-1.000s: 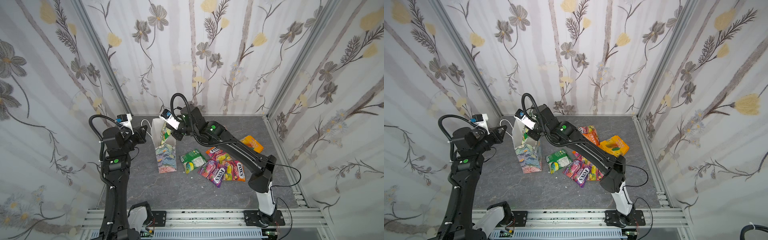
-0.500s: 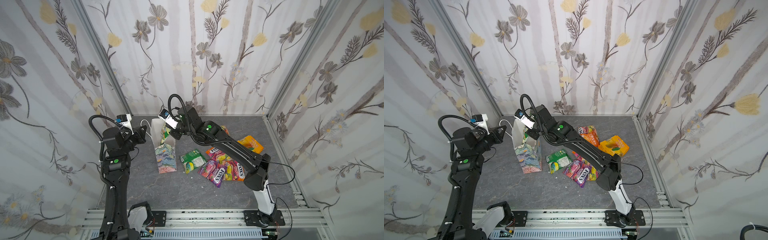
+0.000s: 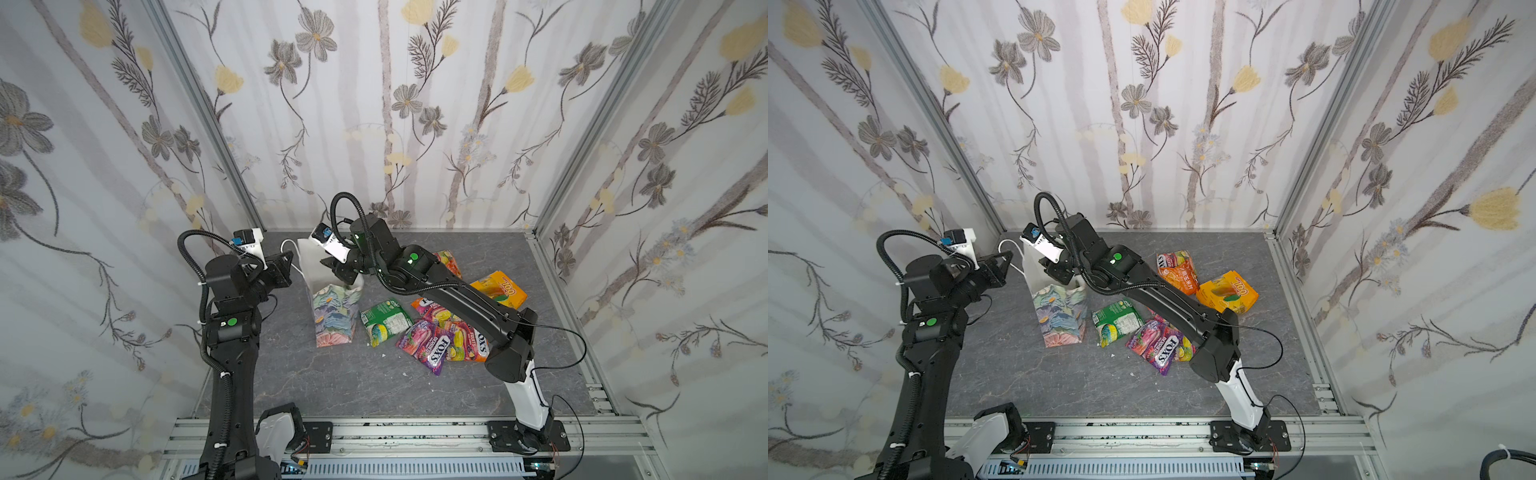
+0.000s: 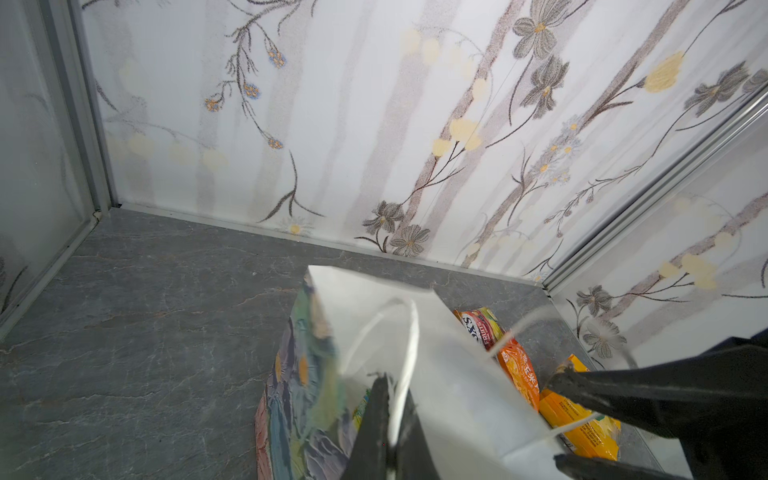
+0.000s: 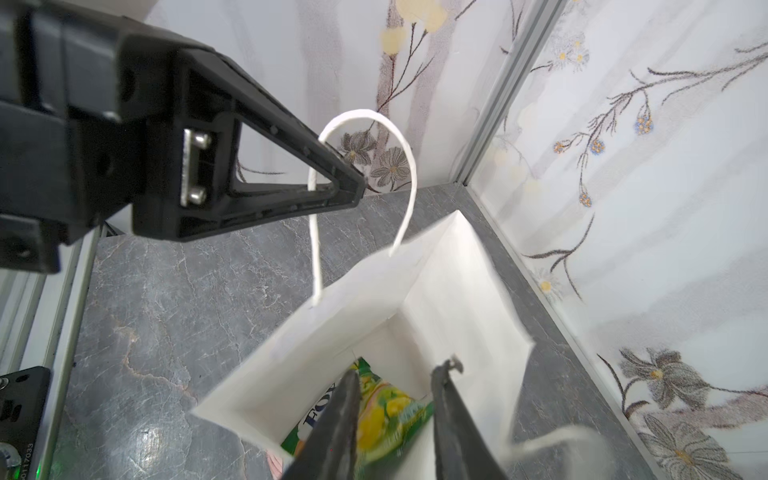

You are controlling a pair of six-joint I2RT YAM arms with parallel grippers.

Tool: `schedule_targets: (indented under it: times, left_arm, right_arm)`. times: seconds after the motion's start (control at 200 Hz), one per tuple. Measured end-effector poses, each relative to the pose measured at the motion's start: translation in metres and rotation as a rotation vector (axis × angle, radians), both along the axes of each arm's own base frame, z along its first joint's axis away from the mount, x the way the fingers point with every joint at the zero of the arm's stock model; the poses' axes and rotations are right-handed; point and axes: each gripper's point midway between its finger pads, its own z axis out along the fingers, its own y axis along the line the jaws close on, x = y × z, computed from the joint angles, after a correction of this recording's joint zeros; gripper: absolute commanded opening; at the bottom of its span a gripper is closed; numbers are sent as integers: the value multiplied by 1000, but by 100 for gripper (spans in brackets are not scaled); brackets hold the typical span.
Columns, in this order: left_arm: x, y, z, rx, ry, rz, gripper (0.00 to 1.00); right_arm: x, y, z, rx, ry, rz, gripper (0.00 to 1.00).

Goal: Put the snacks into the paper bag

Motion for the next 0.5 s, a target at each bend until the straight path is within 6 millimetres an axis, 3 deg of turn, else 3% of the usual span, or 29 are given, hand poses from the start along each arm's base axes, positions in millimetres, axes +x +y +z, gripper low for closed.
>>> schedule_targets:
  times: [0.155,0.36,0.5]
  left_arm:
    - [0,0,-2,-1,5,2,0]
    - [0,1,-2,-1,6,5,0]
    - [0,1,-3,-1,8,6,0]
  right_arm:
    - [-2,-1,4,7,-3,5,35]
    - [-15,-8,37,65,-25,33,35]
    - [-17,-12,44,77,-26,31,35]
